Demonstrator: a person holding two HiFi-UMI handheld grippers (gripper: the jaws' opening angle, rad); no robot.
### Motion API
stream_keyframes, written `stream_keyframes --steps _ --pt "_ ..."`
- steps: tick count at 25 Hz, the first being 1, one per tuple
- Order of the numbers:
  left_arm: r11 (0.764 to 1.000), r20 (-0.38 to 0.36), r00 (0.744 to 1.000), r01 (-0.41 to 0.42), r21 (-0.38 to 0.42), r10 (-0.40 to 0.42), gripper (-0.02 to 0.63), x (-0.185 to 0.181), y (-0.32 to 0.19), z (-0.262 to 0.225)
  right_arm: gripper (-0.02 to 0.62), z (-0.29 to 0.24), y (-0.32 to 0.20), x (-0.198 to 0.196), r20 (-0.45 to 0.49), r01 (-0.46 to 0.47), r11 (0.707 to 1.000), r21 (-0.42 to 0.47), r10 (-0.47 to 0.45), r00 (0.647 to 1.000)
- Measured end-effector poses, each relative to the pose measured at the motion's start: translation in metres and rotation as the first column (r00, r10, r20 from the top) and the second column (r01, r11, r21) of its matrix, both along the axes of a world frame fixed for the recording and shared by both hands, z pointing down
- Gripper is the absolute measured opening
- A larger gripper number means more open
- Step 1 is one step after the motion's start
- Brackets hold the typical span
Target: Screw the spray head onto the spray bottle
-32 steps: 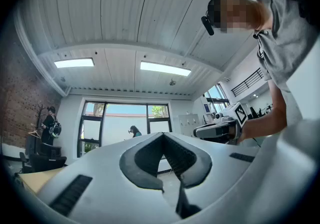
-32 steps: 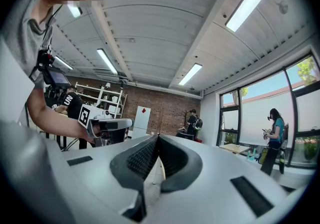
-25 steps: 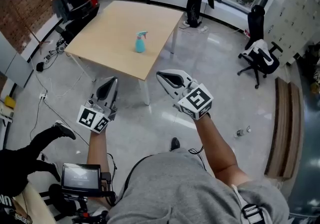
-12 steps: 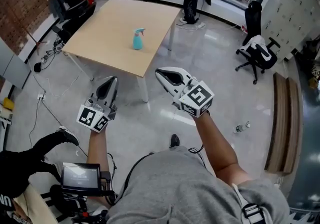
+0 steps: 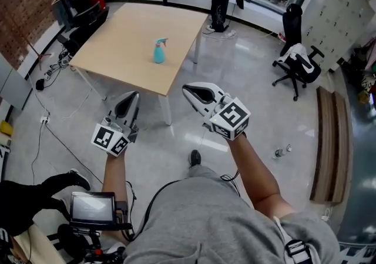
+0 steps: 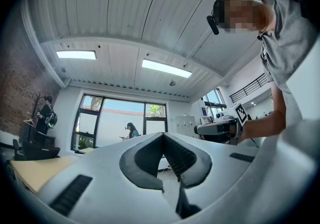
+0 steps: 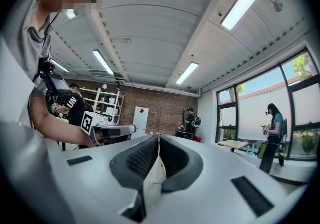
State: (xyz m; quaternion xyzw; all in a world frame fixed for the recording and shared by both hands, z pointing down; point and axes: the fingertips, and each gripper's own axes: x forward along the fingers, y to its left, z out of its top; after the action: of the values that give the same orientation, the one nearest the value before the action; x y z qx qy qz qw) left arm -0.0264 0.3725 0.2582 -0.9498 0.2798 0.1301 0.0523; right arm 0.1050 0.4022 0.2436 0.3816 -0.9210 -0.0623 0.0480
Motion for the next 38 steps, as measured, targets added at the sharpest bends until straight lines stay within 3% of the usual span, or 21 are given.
stream_keyframes --steps 7,21,30,38 --pt "0.999 0.010 1.000 0.005 -0.043 -0.005 0.005 0.012 -0.056 0.017 0.008 0.015 -0.059 0.010 0.017 0.011 0.999 -0.030 -0.010 1.000" --pt "0.989 0.032 0.996 0.084 -0.120 -0.081 0.005 0.066 -0.237 0.050 0.008 0.045 -0.239 0.053 0.056 0.126 0.988 -0.091 -0.121 0.991" --pt "0.971 0.051 0.990 0.142 -0.191 -0.134 0.005 0.067 -0.308 0.078 0.008 0.055 -0.316 0.057 0.076 0.176 0.978 -0.116 -0.168 0.983" --pt "0.969 0.052 0.994 0.106 -0.221 -0.097 0.005 0.071 -0.376 0.096 0.008 0.076 -0.379 0.053 0.087 0.162 0.973 -0.161 -0.150 0.985"
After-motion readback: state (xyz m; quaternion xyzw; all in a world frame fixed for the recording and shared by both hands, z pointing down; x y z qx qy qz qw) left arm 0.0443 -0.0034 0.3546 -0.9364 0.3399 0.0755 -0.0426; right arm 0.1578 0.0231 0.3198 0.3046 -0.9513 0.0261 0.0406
